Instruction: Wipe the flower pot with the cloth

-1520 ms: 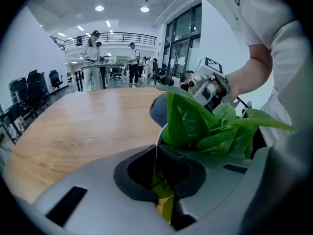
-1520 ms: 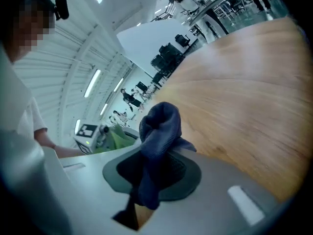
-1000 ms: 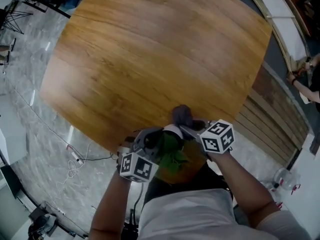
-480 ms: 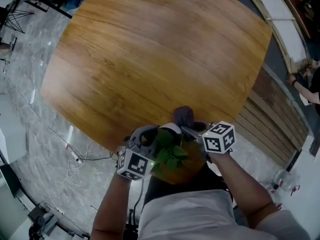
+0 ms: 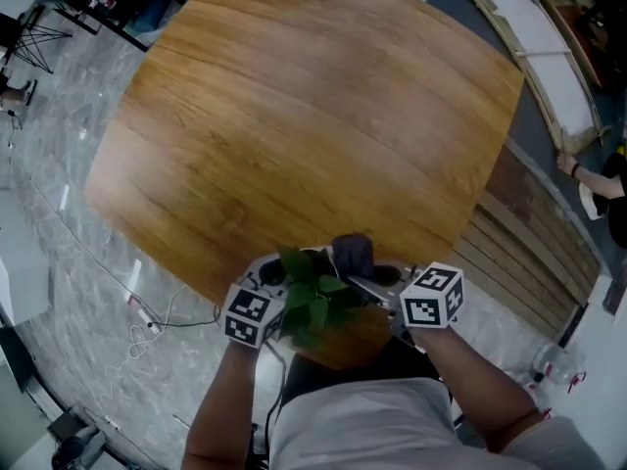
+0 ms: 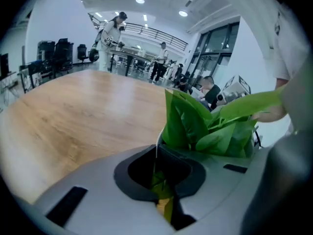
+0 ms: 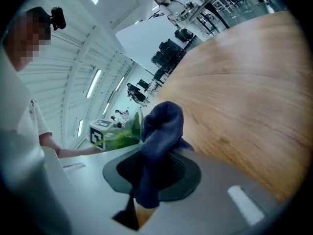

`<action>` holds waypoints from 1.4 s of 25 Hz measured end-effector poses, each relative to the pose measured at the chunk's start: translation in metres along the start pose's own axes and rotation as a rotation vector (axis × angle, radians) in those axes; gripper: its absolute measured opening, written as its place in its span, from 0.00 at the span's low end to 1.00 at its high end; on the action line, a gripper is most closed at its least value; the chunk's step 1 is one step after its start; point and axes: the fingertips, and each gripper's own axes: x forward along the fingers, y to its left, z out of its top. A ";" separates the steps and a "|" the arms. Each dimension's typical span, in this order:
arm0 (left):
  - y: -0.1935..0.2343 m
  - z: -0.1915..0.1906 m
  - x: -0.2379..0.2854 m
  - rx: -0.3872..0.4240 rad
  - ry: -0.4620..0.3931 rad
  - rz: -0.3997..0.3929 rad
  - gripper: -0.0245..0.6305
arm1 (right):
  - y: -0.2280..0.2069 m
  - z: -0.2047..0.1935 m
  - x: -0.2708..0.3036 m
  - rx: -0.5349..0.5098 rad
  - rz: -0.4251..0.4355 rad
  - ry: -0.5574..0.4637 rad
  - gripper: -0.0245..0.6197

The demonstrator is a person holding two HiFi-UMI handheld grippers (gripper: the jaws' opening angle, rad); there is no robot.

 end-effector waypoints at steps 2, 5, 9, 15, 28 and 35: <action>0.008 0.000 0.001 -0.078 -0.021 0.006 0.07 | -0.030 -0.006 0.008 0.018 -0.056 -0.009 0.13; 0.019 -0.001 0.003 -0.162 -0.034 0.020 0.07 | -0.069 -0.015 0.021 0.049 -0.129 -0.017 0.13; 0.029 -0.007 0.003 -0.286 -0.029 0.052 0.07 | -0.048 -0.008 0.022 0.024 -0.112 -0.043 0.13; 0.032 -0.009 -0.003 -0.519 -0.021 0.086 0.07 | 0.030 -0.001 0.018 -0.023 0.014 -0.061 0.13; 0.056 -0.016 0.012 -0.773 -0.062 0.056 0.07 | -0.020 0.000 0.045 0.001 -0.048 -0.133 0.13; 0.047 -0.018 0.011 -0.851 -0.045 0.040 0.07 | 0.020 0.013 0.045 -0.046 0.012 -0.121 0.13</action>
